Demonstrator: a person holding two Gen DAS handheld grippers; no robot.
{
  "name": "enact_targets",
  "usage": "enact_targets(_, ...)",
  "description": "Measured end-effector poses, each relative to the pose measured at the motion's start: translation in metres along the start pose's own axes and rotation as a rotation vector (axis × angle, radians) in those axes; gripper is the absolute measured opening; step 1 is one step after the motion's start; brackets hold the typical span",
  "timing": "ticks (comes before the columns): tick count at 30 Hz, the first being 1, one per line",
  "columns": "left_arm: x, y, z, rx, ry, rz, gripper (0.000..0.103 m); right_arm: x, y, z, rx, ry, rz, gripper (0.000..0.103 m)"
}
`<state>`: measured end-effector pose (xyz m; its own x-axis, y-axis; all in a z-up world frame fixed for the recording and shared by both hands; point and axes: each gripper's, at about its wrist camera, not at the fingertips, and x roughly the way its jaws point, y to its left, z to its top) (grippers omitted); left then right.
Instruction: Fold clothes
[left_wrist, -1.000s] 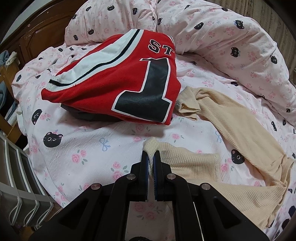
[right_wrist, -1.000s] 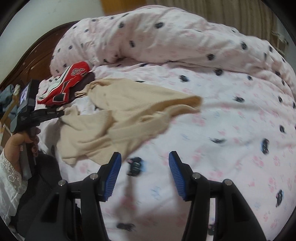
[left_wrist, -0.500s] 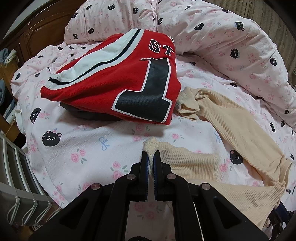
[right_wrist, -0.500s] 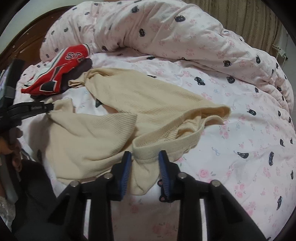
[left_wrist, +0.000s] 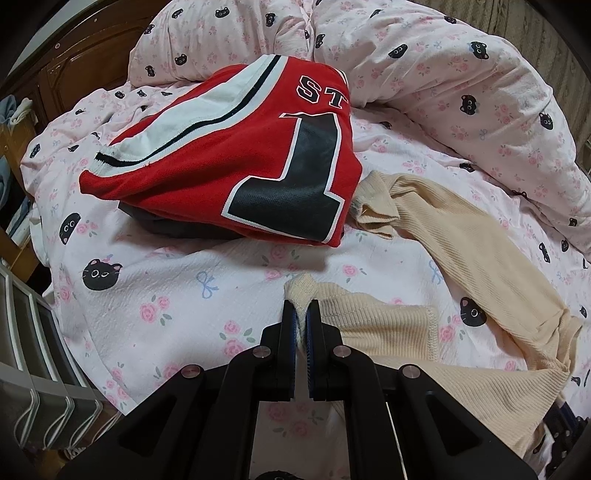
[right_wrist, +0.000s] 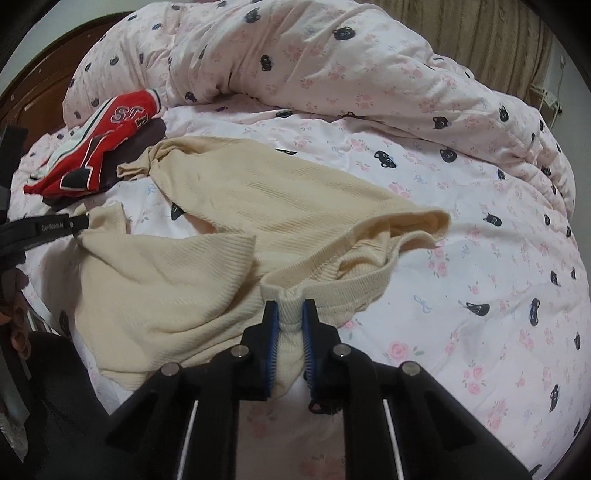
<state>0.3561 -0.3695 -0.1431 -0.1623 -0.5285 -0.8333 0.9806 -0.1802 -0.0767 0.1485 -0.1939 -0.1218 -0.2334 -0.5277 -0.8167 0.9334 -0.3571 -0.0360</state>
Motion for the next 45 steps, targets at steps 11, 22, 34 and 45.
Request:
enact_targets(11, 0.001, -0.001, 0.0, 0.007, -0.003, 0.005, 0.004, -0.024, -0.046, -0.008, 0.113, -0.023, 0.02, 0.013)
enact_targets(22, 0.0, 0.0, -0.002, 0.014, -0.008, 0.008, 0.004, -0.038, -0.095, -0.024, 0.241, -0.022, 0.02, 0.013)
enact_targets(34, -0.003, 0.002, -0.001, 0.005, -0.024, 0.002, 0.004, -0.049, -0.128, -0.038, 0.312, -0.025, 0.003, 0.013)
enact_targets(45, -0.005, 0.002, 0.0, 0.004, -0.03, 0.009, 0.004, -0.058, -0.155, -0.049, 0.357, -0.04, 0.027, 0.004)
